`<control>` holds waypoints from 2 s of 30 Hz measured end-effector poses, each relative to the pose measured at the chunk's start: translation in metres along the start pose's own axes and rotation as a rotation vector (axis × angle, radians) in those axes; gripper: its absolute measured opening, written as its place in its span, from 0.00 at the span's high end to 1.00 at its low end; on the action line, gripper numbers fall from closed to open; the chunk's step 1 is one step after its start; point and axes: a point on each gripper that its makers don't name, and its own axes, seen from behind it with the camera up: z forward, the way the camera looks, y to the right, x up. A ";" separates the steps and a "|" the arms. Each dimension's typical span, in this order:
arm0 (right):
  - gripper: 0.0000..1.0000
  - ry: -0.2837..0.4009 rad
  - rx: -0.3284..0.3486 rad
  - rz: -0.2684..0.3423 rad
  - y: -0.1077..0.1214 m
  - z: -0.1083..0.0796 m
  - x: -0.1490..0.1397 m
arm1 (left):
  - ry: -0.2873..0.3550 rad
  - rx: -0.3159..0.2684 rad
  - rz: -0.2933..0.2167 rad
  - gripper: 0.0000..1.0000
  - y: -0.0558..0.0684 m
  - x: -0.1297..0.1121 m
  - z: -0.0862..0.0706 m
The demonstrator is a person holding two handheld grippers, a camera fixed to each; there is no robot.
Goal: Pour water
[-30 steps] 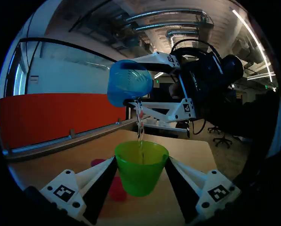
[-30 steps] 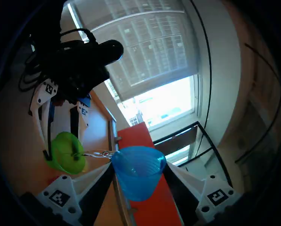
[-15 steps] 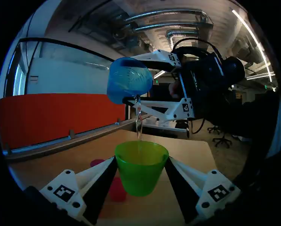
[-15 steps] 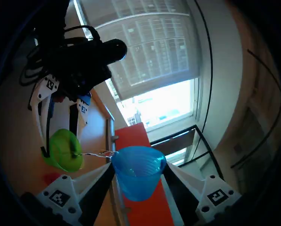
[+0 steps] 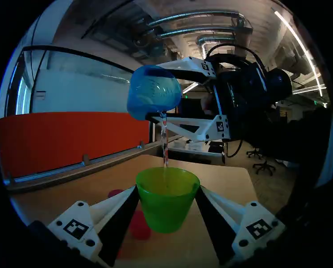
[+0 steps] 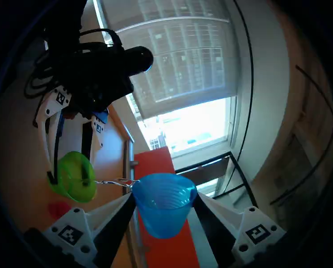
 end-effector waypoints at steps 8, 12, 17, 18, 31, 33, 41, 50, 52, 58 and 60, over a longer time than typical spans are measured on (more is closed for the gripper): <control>0.09 -0.002 -0.006 -0.027 0.003 0.001 0.000 | 0.000 -0.001 0.004 0.14 0.000 -0.001 0.000; 0.09 -0.002 -0.006 -0.044 0.004 0.001 0.001 | 0.002 0.000 0.005 0.14 -0.001 0.000 0.000; 0.09 -0.003 -0.008 -0.061 0.005 0.003 0.001 | 0.004 0.000 0.005 0.14 -0.001 -0.001 0.000; 0.09 -0.003 -0.009 -0.065 0.005 0.003 0.001 | 0.003 0.000 0.006 0.14 -0.001 -0.001 0.000; 0.09 -0.005 -0.014 -0.122 0.007 0.006 0.000 | 0.005 -0.001 0.011 0.14 -0.001 0.000 0.001; 0.09 -0.006 -0.016 -0.132 0.008 0.006 0.000 | 0.005 0.000 0.012 0.14 -0.001 0.000 0.001; 0.09 -0.008 -0.020 -0.164 0.010 0.006 0.002 | 0.009 0.006 0.010 0.14 -0.002 0.002 0.000; 0.09 -0.004 -0.030 -0.193 0.014 0.008 0.007 | 0.013 0.009 0.008 0.14 -0.004 0.002 0.001; 0.09 -0.004 -0.029 -0.200 0.014 0.009 0.008 | 0.014 0.010 0.006 0.14 -0.005 0.001 0.001; 0.09 -0.003 -0.027 -0.224 0.013 0.011 0.011 | 0.015 0.013 0.005 0.14 -0.005 0.001 0.001; 0.09 -0.004 -0.027 -0.236 0.013 0.012 0.011 | 0.015 0.014 0.005 0.14 -0.005 0.001 0.001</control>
